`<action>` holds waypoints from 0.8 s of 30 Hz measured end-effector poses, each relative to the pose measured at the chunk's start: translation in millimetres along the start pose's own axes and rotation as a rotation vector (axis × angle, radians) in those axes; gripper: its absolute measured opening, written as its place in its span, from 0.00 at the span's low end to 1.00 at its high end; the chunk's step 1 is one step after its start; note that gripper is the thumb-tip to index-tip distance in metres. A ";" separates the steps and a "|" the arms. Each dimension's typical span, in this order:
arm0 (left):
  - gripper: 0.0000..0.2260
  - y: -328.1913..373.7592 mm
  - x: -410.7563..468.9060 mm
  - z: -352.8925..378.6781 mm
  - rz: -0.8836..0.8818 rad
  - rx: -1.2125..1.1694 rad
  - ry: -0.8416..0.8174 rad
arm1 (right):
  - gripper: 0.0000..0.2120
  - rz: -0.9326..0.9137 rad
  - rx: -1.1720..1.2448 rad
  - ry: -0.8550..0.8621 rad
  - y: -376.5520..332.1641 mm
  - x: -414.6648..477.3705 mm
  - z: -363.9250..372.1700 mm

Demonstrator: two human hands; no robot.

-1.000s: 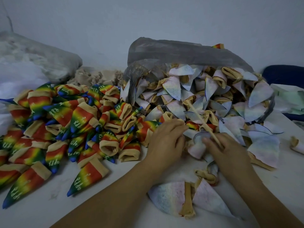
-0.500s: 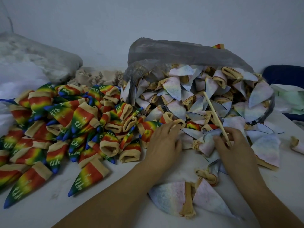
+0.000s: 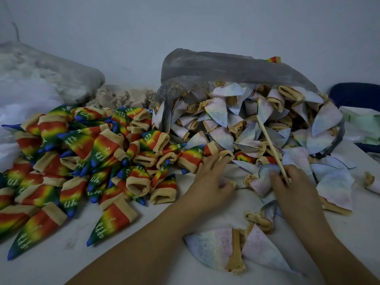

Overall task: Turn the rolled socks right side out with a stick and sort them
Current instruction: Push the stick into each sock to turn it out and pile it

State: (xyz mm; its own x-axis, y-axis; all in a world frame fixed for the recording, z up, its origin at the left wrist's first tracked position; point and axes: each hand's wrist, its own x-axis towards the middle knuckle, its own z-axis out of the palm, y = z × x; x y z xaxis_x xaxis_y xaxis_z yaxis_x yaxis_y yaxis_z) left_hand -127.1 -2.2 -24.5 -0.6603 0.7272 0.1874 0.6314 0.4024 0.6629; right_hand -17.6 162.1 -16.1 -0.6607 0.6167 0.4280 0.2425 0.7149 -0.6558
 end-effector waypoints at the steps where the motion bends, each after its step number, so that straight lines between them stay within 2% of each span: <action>1: 0.30 -0.8 0.2 -2.4 0.021 0.026 -0.041 | 0.12 -0.001 0.026 0.020 0.1 0.1 -1.3; 4: 0.31 -7.2 -0.6 -9.0 0.078 0.089 -0.148 | 0.13 0.001 0.079 0.059 -0.9 -0.8 -4.9; 7: 0.29 -13.6 -1.6 -14.6 0.090 0.034 -0.167 | 0.11 0.024 0.091 0.027 -1.4 -1.4 -5.0; 11: 0.21 -13.6 0.1 -12.4 0.040 -0.089 0.035 | 0.10 0.054 0.069 -0.033 -0.7 -2.6 -3.4; 14: 0.18 -4.7 1.0 -18.6 -0.001 -0.453 0.265 | 0.12 0.056 0.057 -0.057 0.3 -2.7 -2.0; 16: 0.17 1.5 3.5 -21.8 -0.015 -0.828 0.388 | 0.05 0.059 0.078 -0.031 -0.6 -2.5 -2.1; 17: 0.16 3.7 5.1 -21.4 -0.046 -1.043 0.400 | 0.04 0.070 0.108 0.004 -2.3 -2.5 -3.2; 19: 0.14 7.7 7.7 -17.4 -0.174 -1.449 0.333 | 0.13 0.069 0.172 0.080 -4.3 -3.1 -5.9; 20: 0.13 9.0 7.8 -15.2 -0.226 -1.584 0.292 | 0.13 0.049 0.187 0.107 -6.9 -4.1 -7.7; 22: 0.13 11.6 6.0 -13.2 -0.234 -1.689 0.227 | 0.05 -0.019 0.194 0.107 -14.8 -7.0 -10.3; 23: 0.13 13.8 4.5 -12.7 -0.211 -1.655 0.212 | 0.06 -0.041 0.209 0.084 -17.9 -8.4 -10.1; 24: 0.14 16.3 2.2 -11.9 -0.169 -1.534 0.209 | 0.11 -0.046 0.239 0.042 -20.5 -10.0 -9.4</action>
State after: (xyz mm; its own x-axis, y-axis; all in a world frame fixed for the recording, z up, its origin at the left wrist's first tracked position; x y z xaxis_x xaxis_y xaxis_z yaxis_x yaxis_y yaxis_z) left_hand -123.1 -0.6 -4.6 -0.8037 0.5934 0.0446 -0.3716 -0.5591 0.7412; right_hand -9.2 144.4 -1.1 -0.6361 0.6020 0.4826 0.0346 0.6471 -0.7616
